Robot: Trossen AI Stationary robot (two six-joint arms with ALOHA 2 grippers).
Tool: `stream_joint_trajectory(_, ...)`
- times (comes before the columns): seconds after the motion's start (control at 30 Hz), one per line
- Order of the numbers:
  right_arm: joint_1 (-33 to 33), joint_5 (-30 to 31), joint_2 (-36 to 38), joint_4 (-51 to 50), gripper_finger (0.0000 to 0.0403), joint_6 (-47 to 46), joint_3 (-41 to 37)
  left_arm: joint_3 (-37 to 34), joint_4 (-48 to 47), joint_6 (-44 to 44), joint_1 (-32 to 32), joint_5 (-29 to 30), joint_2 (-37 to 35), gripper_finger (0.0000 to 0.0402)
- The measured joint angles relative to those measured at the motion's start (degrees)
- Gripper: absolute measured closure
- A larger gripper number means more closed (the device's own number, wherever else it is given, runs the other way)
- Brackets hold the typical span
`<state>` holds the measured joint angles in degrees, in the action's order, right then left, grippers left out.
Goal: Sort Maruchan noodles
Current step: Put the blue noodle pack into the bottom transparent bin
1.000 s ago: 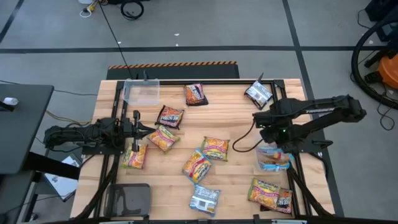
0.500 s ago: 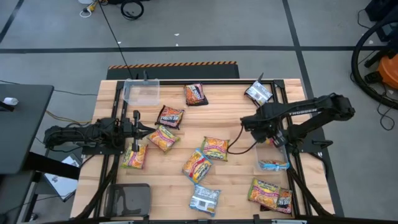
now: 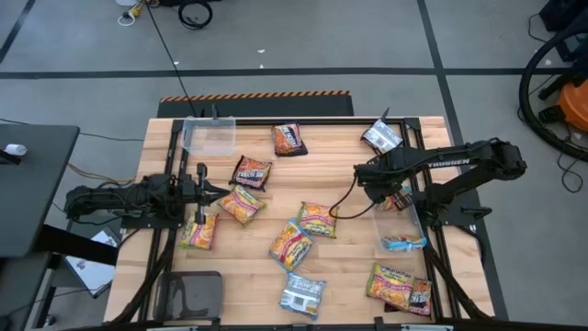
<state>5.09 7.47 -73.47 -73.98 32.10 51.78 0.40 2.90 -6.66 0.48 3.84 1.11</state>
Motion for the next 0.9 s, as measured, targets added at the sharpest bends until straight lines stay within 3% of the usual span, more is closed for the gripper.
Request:
stream_joint_trajectory(0.43, 0.67, 3.15, 1.99, 2.00, 0.0329, -2.24, -1.19, 0.00, 0.02, -0.01, -0.01, 0.00, 0.01, 0.0377)
stream_joint_trajectory(0.9, 0.37, 3.20, 8.25, -2.44, 0.0273, -18.63, 4.34, 0.00, 0.04, -0.02, 0.00, 0.00, 0.00, 0.0377)
